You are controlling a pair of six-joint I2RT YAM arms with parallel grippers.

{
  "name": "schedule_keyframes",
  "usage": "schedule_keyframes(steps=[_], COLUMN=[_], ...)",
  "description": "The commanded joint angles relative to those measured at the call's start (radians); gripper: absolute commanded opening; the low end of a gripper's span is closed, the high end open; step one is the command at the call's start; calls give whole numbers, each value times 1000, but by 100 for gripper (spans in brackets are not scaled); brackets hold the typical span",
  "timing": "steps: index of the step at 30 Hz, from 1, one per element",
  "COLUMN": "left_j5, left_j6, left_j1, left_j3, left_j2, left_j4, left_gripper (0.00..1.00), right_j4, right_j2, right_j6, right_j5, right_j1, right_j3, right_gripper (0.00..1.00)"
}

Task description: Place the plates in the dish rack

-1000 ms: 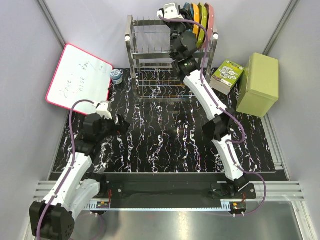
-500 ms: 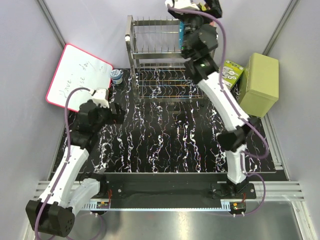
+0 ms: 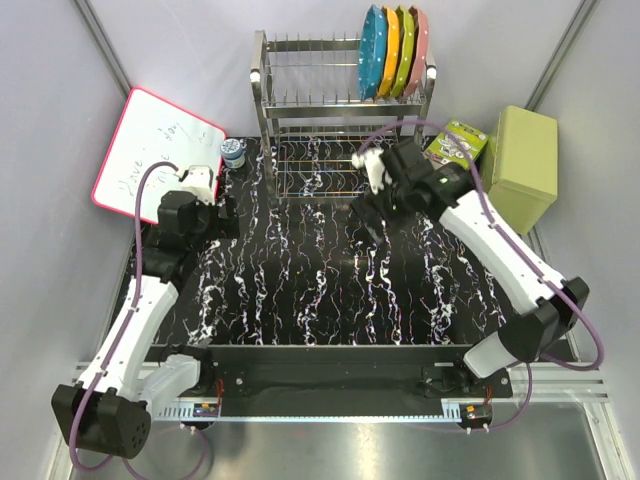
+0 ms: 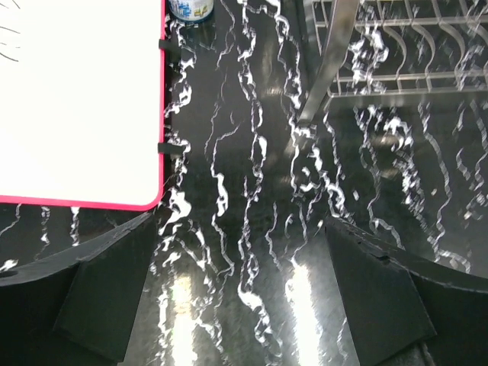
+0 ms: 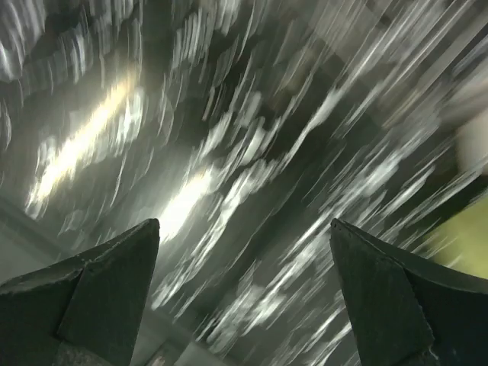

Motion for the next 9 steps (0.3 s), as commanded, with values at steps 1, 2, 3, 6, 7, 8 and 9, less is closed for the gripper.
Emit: schedule_keyframes(steps=[1,2,3,6,7,8,9], left_j5=[6,4,1,1,12,20,30], left_j6=[79,86,86,123,126,123,123], left_j1=[3,3,5,3,3,3,3], left_j3=[70,70,67,47,37,34,29], left_j2=[2,1,-7,-25,-27,-28,-27], left_j4=[-42,-53,-62,-70,-71,-71,-70], left_gripper=[99,99,99,99,99,99,99], right_j4=[-111,-112,-120,-163,-172,-164,-149], right_j2=[-92,-100,-104,-111,-114,-121,-132], right_j6=[318,326,341,321,321,324,315], right_j5=[59,93,155,196,203,209,213], right_j1=[-2,-2,-2,-2,-2,-2,0], right_j3=[-151,-150,-142,-107,-111,-122,-163], right_gripper=[100,100,100,100,100,100,100])
